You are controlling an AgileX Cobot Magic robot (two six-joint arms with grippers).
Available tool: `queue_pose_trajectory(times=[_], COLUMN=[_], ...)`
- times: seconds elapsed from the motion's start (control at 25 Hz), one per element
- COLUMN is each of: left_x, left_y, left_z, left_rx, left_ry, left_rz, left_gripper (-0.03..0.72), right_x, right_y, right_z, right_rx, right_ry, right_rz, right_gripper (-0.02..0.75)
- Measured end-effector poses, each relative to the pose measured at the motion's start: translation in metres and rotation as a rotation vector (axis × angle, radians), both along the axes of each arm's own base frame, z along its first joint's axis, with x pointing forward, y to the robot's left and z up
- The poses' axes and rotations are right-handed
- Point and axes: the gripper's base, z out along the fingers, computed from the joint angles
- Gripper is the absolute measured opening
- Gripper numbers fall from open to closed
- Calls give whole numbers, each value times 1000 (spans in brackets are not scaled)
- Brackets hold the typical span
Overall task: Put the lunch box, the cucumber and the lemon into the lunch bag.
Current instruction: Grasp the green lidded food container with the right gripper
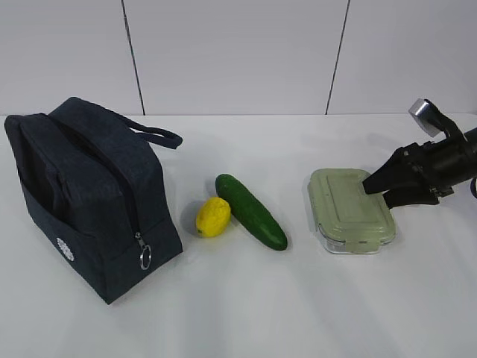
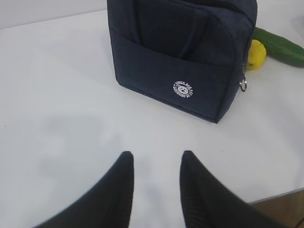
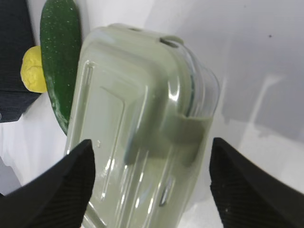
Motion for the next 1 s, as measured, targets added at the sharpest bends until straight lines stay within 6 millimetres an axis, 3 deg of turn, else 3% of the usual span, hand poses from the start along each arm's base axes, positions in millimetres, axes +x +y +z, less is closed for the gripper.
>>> queue_pose_trajectory(times=[0.68, 1.0], left_x=[0, 0], left_y=[0, 0], left_z=[0, 0], left_rx=[0, 0], left_ry=[0, 0], left_rz=[0, 0], left_gripper=[242, 242], right_x=[-1, 1], right_y=[-1, 8], right_z=[-5, -7], right_rx=[-18, -5], right_ry=[46, 47], right_rz=[-20, -13], right_gripper=[569, 569])
